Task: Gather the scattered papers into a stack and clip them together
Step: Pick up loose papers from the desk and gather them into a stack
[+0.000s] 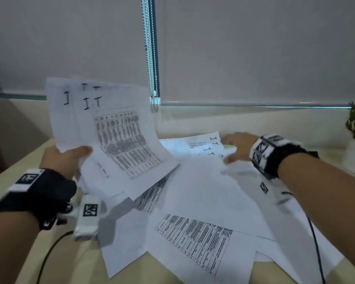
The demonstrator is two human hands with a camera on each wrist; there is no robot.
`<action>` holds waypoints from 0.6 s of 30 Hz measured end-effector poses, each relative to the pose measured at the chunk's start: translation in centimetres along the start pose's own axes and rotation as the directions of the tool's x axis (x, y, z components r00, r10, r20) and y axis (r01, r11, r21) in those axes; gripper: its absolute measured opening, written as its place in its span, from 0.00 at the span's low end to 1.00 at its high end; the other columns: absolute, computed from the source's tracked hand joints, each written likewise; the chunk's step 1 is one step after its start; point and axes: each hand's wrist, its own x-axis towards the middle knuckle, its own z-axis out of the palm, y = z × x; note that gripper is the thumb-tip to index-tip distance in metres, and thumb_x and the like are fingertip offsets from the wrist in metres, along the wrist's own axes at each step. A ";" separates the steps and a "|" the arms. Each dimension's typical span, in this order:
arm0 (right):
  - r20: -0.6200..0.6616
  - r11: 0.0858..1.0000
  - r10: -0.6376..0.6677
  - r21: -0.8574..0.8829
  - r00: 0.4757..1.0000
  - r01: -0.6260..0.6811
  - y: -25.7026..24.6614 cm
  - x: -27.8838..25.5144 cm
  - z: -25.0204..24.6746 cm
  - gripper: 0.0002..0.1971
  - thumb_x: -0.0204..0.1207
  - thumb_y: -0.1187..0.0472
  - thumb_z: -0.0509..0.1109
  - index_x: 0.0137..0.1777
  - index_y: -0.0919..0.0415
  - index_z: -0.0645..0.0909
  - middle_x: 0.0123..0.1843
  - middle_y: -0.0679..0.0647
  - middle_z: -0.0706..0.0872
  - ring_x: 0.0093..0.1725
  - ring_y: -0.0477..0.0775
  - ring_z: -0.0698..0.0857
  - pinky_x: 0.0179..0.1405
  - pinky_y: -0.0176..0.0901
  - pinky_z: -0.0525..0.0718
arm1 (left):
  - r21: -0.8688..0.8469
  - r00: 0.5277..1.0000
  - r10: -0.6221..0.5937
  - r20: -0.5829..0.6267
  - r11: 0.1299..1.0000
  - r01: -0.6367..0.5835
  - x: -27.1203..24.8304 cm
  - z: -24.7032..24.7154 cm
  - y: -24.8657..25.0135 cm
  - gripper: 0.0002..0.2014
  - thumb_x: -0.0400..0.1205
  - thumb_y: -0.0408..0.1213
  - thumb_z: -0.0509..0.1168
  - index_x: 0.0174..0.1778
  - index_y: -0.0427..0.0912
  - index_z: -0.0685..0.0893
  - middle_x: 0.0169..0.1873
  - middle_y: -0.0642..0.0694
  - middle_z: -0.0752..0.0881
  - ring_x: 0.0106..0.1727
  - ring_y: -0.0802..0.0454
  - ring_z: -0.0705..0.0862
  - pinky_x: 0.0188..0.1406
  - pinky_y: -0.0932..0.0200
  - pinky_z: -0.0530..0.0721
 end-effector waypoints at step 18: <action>0.129 0.993 0.114 -0.012 0.985 -0.114 2.7 -0.1 5.5 0.54 0.47 0.38 0.81 0.76 0.52 0.65 0.70 0.54 0.77 0.68 0.59 0.77 0.68 0.50 0.75 | -0.089 0.999 -0.035 -0.019 0.995 0.033 0.2 -0.3 -1.6 0.15 0.72 0.33 0.73 0.54 0.36 0.85 0.35 0.42 0.84 0.11 0.59 0.76 0.12 0.73 0.68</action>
